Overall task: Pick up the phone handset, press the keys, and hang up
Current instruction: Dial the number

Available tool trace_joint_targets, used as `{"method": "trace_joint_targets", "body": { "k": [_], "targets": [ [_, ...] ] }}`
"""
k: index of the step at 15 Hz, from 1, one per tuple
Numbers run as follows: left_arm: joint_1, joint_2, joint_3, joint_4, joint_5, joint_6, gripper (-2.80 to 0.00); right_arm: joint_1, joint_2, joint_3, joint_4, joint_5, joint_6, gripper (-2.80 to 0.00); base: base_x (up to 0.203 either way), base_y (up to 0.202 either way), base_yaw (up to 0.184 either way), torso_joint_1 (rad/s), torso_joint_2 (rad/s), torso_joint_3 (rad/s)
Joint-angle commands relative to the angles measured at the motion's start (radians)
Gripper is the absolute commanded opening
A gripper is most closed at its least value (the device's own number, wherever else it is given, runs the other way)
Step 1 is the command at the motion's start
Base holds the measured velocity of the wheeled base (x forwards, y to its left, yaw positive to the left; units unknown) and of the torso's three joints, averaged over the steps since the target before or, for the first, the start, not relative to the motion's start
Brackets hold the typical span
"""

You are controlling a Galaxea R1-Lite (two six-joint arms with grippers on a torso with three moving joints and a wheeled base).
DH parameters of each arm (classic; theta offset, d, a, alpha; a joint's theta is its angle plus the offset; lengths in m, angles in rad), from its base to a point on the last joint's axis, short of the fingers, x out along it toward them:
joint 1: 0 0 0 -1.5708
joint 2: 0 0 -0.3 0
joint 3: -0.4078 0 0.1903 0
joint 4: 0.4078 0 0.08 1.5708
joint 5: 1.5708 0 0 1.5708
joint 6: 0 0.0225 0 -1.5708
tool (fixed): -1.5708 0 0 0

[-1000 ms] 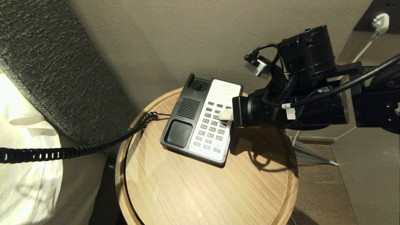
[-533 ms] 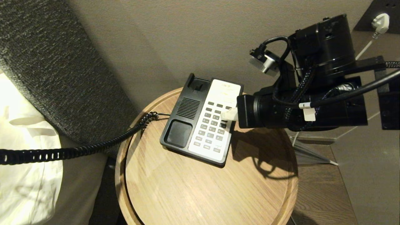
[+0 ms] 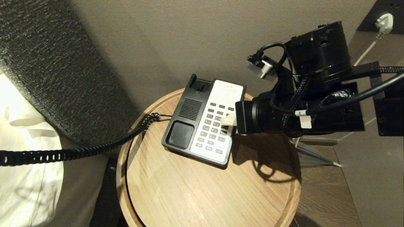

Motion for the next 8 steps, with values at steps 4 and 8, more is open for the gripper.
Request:
{"method": "trace_joint_targets", "body": {
  "k": [4, 8],
  "targets": [
    [0.000, -0.004, -0.001, 0.000, 0.001, -0.004, -2.80, -0.003, 0.023, -0.002, -0.003, -0.012, -0.001, -2.80, 0.000, 0.000, 0.000, 0.000, 0.00, 0.000],
    [0.000, -0.004, -0.004, -0.001, 0.001, -0.002, -2.80, -0.021, 0.033, -0.003, -0.003, -0.015, -0.004, -2.80, 0.000, 0.000, 0.000, 0.000, 0.00, 0.000]
  ]
}}
